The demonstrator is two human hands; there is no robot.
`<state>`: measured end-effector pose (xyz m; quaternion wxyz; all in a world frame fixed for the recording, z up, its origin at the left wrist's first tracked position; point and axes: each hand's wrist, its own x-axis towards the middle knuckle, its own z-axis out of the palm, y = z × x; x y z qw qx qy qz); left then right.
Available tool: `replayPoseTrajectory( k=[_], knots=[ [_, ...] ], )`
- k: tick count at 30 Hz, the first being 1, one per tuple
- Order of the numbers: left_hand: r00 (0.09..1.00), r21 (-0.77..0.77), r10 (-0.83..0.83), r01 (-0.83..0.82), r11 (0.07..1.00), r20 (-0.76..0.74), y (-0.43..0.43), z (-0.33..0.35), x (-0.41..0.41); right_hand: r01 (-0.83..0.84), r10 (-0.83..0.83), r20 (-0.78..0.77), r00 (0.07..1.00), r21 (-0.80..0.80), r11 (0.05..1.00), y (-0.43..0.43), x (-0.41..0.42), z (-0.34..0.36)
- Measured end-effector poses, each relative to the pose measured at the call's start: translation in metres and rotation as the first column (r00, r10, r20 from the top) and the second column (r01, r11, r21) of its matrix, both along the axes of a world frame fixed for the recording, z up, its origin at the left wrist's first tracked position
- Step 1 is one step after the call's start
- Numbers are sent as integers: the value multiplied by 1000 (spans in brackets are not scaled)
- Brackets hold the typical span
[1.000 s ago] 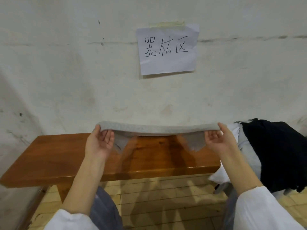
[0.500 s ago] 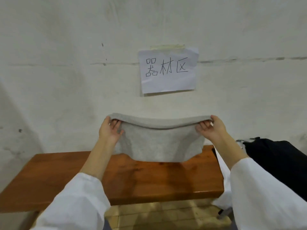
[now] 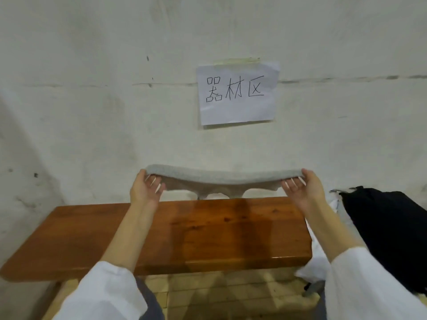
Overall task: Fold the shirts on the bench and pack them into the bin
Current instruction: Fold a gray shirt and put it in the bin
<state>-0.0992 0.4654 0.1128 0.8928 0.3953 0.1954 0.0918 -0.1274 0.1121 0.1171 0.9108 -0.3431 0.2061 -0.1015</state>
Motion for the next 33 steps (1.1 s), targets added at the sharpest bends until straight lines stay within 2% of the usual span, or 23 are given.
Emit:
replayPoseTrajectory(
  k=[2,4,7,9,11,16,20,23,28,33],
  knots=[
    [997,-40,36,-38,998,-72,-1,-25,-21,30,-30,-93,995,-2,1000,5,-23,-34],
    [990,-5,75,-76,997,-120,-3,-46,-45,41,-45,-170,984,-29,999,8,-48,-62],
    [970,199,175,-141,970,-169,-11,-64,-80,95,-97,-206,974,-22,995,12,-79,-85],
    [957,361,263,-204,910,-124,-15,-74,-100,156,-157,-205,966,-23,988,15,-96,-93],
    [946,426,320,-269,864,-51,-18,-78,-118,218,-232,-209,950,-90,972,20,-112,-95],
    [888,361,460,-438,823,29,-26,-65,-141,412,-463,-197,864,-251,876,31,-137,-84],
    [862,358,502,-491,795,68,-34,-56,-150,499,-551,-123,826,-295,815,31,-146,-75],
    [870,360,484,-483,798,96,-41,-55,-148,474,-525,-88,847,-322,819,26,-147,-71],
    [909,316,413,-406,857,49,-41,-68,-129,358,-407,-106,907,-313,880,16,-131,-75],
    [911,325,412,-393,860,11,-40,-83,-104,309,-363,-111,925,-334,891,12,-104,-80]
  ],
)
